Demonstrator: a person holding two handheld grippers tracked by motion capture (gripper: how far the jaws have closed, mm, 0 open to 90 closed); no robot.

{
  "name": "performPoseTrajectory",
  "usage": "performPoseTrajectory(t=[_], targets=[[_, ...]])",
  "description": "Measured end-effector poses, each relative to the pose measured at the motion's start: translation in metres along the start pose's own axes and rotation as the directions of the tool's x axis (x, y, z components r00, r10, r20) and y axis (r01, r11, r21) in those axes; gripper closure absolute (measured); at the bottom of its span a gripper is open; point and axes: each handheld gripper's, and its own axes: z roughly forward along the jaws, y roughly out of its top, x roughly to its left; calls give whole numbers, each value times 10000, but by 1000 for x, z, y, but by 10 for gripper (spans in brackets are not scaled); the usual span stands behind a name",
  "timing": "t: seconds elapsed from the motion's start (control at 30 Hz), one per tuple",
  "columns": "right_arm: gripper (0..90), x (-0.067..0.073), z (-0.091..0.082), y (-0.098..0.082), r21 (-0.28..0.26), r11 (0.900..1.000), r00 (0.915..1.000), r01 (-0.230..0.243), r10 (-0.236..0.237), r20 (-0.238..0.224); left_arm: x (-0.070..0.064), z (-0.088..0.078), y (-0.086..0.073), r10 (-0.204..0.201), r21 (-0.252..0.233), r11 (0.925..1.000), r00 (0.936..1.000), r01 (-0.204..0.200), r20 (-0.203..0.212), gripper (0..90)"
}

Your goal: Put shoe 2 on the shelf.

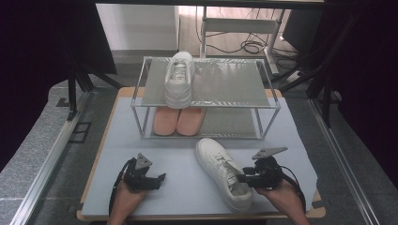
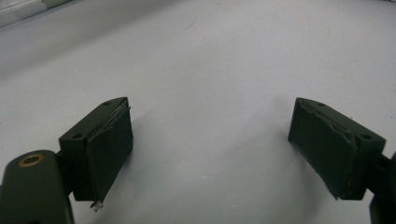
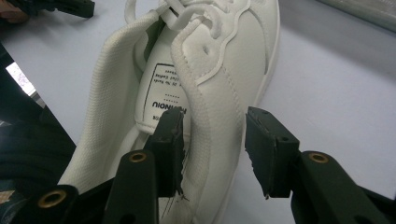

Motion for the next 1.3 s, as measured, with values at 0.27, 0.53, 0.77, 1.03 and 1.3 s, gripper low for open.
performPoseTrajectory(t=[0.27, 0.53, 0.77, 1.03, 1.3], targets=[[703, 2, 4, 4, 187, 9998, 9995, 85, -91, 311, 0, 0, 0, -3, 6, 10000, 10000, 3, 3, 138], [795, -4, 2, 4, 62, 9987, 9986, -510, 511, -130, 0, 0, 0, -2, 1, 10000, 10000, 2, 7, 138], [794, -17, -1, 2, -85, 9889, 9831, -1483, 1464, -1101, 0, 0, 0, 0, 1, 10000, 10000, 0, 8, 138], [795, -26, -6, 1, -34, 9705, 9472, -2410, 2344, -2188, 0, 0, 0, -41, -46, 10000, 10000, 41, 9, 138], [795, -33, -11, 0, -107, 9423, 8854, -3346, 3105, -3460, 0, 0, 0, -50, -34, 10000, 10000, 50, 9, 138]])
